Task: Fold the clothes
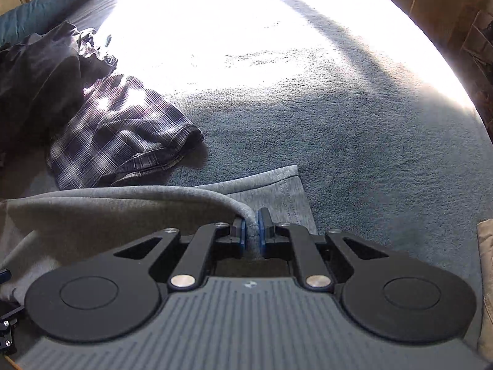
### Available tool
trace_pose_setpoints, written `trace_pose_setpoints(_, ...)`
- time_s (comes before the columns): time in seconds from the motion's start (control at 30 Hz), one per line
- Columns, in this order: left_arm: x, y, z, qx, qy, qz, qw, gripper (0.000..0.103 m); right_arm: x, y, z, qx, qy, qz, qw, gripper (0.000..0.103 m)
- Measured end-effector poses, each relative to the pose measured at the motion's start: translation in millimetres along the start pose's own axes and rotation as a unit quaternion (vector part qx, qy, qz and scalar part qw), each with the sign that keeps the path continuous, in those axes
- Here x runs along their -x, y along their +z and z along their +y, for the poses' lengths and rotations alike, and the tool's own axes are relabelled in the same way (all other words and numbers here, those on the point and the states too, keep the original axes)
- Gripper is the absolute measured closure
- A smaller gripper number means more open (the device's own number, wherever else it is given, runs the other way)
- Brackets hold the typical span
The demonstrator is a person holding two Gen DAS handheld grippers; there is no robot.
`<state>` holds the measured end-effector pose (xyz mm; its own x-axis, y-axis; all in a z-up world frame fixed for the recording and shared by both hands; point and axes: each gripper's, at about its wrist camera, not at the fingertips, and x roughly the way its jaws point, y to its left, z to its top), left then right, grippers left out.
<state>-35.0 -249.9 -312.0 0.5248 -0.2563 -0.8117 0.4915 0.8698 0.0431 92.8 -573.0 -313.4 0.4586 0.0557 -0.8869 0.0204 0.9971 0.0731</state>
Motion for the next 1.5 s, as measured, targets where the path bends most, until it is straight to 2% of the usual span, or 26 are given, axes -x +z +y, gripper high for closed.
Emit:
trace_pose_setpoints(0.13, -8.2, -2.8, -5.5, -0.010, -0.005, 0.014, 0.9998, 0.042, -42.2, 13.3, -11.8, -0.008, 0.002, 0.033, 0.999, 0.094)
trace_pose_setpoints(0.17, -9.4, -3.4, -6.1, -0.012, -0.006, 0.017, 0.9998, 0.042, -50.9, 13.8, -15.5, -0.016, 0.001, 0.039, 0.999, 0.087)
trace_pose_setpoints(0.23, -10.7, -4.4, -7.2, -0.017, -0.007, 0.021, 0.9996, 0.042, -61.4, 12.6, -32.9, -0.075, 0.006, 0.033, 0.997, 0.083)
trace_pose_setpoints(0.27, -11.6, -4.9, -7.8, -0.018, -0.007, 0.023, 0.9995, 0.042, -63.1, 11.3, -42.6, -0.109, 0.017, 0.025, 0.994, 0.076)
trace_pose_setpoints(0.33, -13.3, -5.7, -9.2, -0.021, -0.008, 0.026, 0.9994, 0.042, -60.0, 4.9, -74.3, -0.228, 0.057, -0.002, 0.972, 0.068)
trace_pose_setpoints(0.37, -14.5, -5.7, -9.6, -0.023, -0.007, 0.027, 0.9993, 0.042, -58.0, 1.0, -88.5, -0.280, 0.075, -0.012, 0.957, 0.064)
trace_pose_setpoints(0.43, -16.6, -5.3, -10.0, -0.027, -0.007, 0.028, 0.9992, 0.042, -49.9, -10.3, -109.8, -0.344, 0.086, -0.025, 0.935, 0.063)
trace_pose_setpoints(0.5, -18.2, -3.9, -9.9, -0.029, -0.006, 0.027, 0.9992, 0.042, -37.3, -23.9, -122.5, -0.366, 0.096, -0.028, 0.925, 0.063)
trace_pose_setpoints(0.57, -20.8, -2.7, -9.9, -0.031, -0.006, 0.028, 0.9991, 0.042, -25.3, -38.0, -127.7, -0.369, 0.116, -0.017, 0.922, 0.063)
trace_pose_setpoints(0.63, -24.1, -1.8, -10.6, -0.035, -0.007, 0.029, 0.9989, 0.042, -13.8, -53.7, -127.0, -0.358, 0.136, 0.003, 0.924, 0.063)
trace_pose_setpoints(0.7, -27.6, -0.7, -12.3, -0.044, -0.006, 0.030, 0.9986, 0.042, -7.7, -70.4, -123.3, -0.344, 0.139, 0.036, 0.928, 0.059)
trace_pose_setpoints(0.83, -30.8, 2.2, -18.5, -0.069, -0.003, 0.026, 0.9973, 0.042, -4.8, -95.1, -115.2, -0.322, 0.154, 0.074, 0.931, 0.057)
trace_pose_setpoints(1.0, -32.3, 4.5, -28.4, -0.096, -0.001, 0.023, 0.9951, 0.044, -7.1, -113.5, -101.7, -0.290, 0.150, 0.101, 0.940, 0.057)
trace_pose_setpoints(1.2, -33.0, 1.8, -42.7, -0.138, -0.003, 0.016, 0.9902, 0.044, 20.0, -132.0, -96.3, -0.294, 0.122, 0.107, 0.942, 0.057)
trace_pose_setpoints(1.3, -35.5, 1.4, -44.5, -0.139, -0.003, 0.017, 0.9902, 0.044, 35.1, -152.1, -104.6, -0.361, 0.114, 0.095, 0.921, 0.057)
trace_pose_setpoints(1.43, -38.7, 2.2, -44.0, -0.132, -0.005, 0.022, 0.9910, 0.044, 34.3, -178.9, -116.2, -0.473, 0.129, 0.083, 0.867, 0.057)
trace_pose_setpoints(1.5, -39.4, 1.9, -43.9, -0.135, -0.005, 0.022, 0.9906, 0.043, 29.5, -182.6, -115.4, -0.491, 0.128, 0.085, 0.857, 0.059)
